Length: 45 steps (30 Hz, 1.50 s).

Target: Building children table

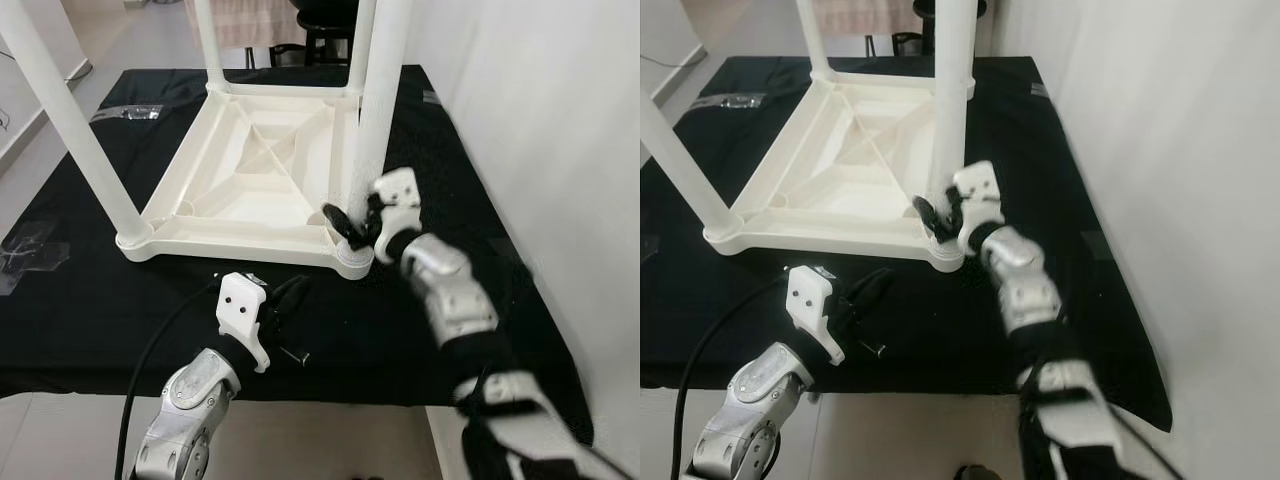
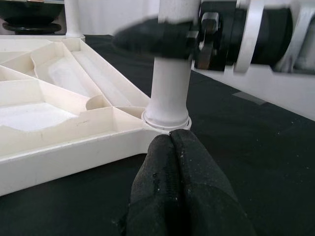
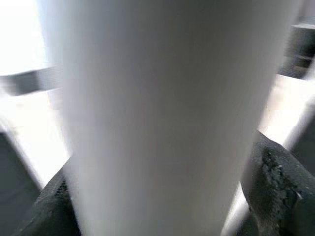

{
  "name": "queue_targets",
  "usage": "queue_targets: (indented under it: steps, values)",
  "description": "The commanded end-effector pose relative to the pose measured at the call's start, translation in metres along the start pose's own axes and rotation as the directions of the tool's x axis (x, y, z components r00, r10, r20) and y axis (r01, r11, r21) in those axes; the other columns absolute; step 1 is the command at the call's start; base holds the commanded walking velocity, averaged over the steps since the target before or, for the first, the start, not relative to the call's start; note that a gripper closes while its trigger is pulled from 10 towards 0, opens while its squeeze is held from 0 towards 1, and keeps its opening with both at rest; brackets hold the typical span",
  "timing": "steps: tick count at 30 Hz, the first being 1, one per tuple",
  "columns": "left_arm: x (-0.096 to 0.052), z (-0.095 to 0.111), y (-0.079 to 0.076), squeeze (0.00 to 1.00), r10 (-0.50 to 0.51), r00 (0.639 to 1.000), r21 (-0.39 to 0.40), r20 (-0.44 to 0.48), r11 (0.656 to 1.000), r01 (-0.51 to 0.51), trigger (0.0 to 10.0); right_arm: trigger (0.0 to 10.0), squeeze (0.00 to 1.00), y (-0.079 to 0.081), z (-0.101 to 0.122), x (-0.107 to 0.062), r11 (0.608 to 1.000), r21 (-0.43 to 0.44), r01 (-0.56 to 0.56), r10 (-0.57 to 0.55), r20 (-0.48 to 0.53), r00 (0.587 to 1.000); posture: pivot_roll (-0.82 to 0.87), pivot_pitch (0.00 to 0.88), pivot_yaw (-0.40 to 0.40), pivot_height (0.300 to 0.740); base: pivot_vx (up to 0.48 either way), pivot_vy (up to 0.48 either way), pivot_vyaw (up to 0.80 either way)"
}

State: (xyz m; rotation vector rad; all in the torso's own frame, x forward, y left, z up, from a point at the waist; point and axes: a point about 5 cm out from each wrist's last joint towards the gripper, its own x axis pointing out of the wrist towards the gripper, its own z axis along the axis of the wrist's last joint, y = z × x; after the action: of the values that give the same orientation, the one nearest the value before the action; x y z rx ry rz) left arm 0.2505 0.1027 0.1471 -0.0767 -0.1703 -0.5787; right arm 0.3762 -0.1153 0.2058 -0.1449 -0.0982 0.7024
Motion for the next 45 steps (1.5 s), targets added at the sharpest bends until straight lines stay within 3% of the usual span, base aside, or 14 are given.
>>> queue_targets:
  steps: [1,6,8,22,27,29,33,37,38,39,40,42,43,45]
  values:
    - [-0.002,-0.005,0.001,0.0,0.003,1.0,-0.008,-0.026,1.0,-0.003,10.0,10.0,0.0,0.01,-0.007,0.003,0.986,0.015,-0.166,0.166,-0.021,0.986,0.04,0.142,-0.039,0.74,0.0,0.0,0.0]
    - [-0.002,-0.005,0.001,0.0,0.004,1.0,-0.008,-0.026,1.0,-0.004,10.0,10.0,0.0,0.007,-0.006,0.004,0.97,0.018,-0.241,0.241,-0.04,0.97,0.04,0.141,-0.04,0.74,0.0,0.0,0.0]
    - [-0.002,-0.005,0.001,0.0,0.005,1.0,-0.009,-0.026,1.0,-0.005,10.0,0.0,0.0,0.0,-0.007,0.006,0.982,0.028,-0.185,0.186,-0.054,0.981,0.04,0.143,-0.041,0.74,0.0,0.0,0.0]
    - [-0.004,-0.005,0.0,0.0,0.003,1.0,-0.012,-0.028,1.0,-0.003,10.0,0.0,0.0,-0.014,-0.021,-0.008,0.988,-0.008,-0.157,0.156,-0.097,0.983,0.03,0.149,-0.032,0.74,0.0,0.0,0.0]
    - [-0.005,-0.006,0.0,0.0,0.003,1.0,-0.011,-0.03,1.0,-0.003,10.0,0.0,0.0,-0.026,-0.03,-0.02,0.998,-0.046,0.035,-0.041,-0.14,0.989,0.04,0.147,-0.04,0.74,0.0,0.0,0.0]
    - [-0.006,-0.005,0.001,0.0,0.003,0.999,-0.008,-0.031,1.0,-0.003,10.0,0.0,0.0,-0.042,-0.035,-0.03,0.897,-0.12,0.426,-0.441,-0.162,0.883,0.04,0.148,-0.038,0.74,0.0,0.0,0.0]
    - [-0.006,-0.006,0.003,0.0,0.0,0.999,0.0,-0.039,1.0,0.0,10.0,0.0,0.0,0.034,-0.062,-0.029,0.901,-0.004,0.434,-0.427,-0.193,0.884,0.03,0.142,-0.013,0.74,0.0,0.0,0.0]
    - [-0.006,-0.006,0.003,0.0,-0.003,0.999,0.001,-0.042,1.0,0.003,10.0,0.0,0.0,0.039,-0.071,-0.023,0.916,0.001,0.402,-0.391,-0.226,0.892,0.05,0.144,-0.022,0.74,0.0,0.0,0.0]
    - [-0.006,-0.006,0.003,0.0,-0.003,0.999,0.001,-0.042,1.0,0.003,10.0,3.4,0.0,0.033,-0.068,-0.021,0.905,-0.024,0.424,-0.418,-0.226,0.88,0.04,0.143,-0.021,0.74,0.0,0.0,0.0]
    - [-0.006,-0.006,0.003,0.0,-0.003,0.999,0.001,-0.042,1.0,0.003,10.0,3.4,0.0,0.033,-0.068,-0.021,0.905,-0.024,0.424,-0.418,-0.226,0.88,0.04,0.143,-0.021,0.74,0.0,0.0,0.0]
    - [-0.006,-0.006,0.003,0.0,-0.002,0.999,0.002,-0.042,1.0,0.002,10.0,10.0,0.0,0.026,-0.066,-0.018,0.9,-0.02,0.435,-0.428,-0.227,0.875,0.04,0.146,-0.018,0.74,0.0,0.0,0.0]
    - [-0.006,-0.005,0.003,0.0,-0.001,0.999,0.003,-0.041,1.0,0.001,10.0,10.0,0.0,0.023,-0.065,-0.017,0.895,-0.016,0.445,-0.437,-0.228,0.87,0.04,0.146,-0.018,0.74,0.0,0.0,0.0]
    - [-0.006,-0.005,0.004,0.0,0.001,0.999,0.004,-0.041,1.0,-0.001,10.0,10.0,0.91,0.022,-0.061,-0.016,0.904,0.005,0.427,-0.417,-0.204,0.886,0.04,0.146,-0.017,0.74,0.0,0.0,0.0]
    - [-0.006,-0.005,0.004,0.0,0.001,0.999,0.004,-0.041,1.0,-0.001,10.0,10.0,0.91,0.022,-0.061,-0.016,0.904,0.005,0.427,-0.417,-0.204,0.886,0.04,0.146,-0.017,0.74,0.0,0.0,0.0]
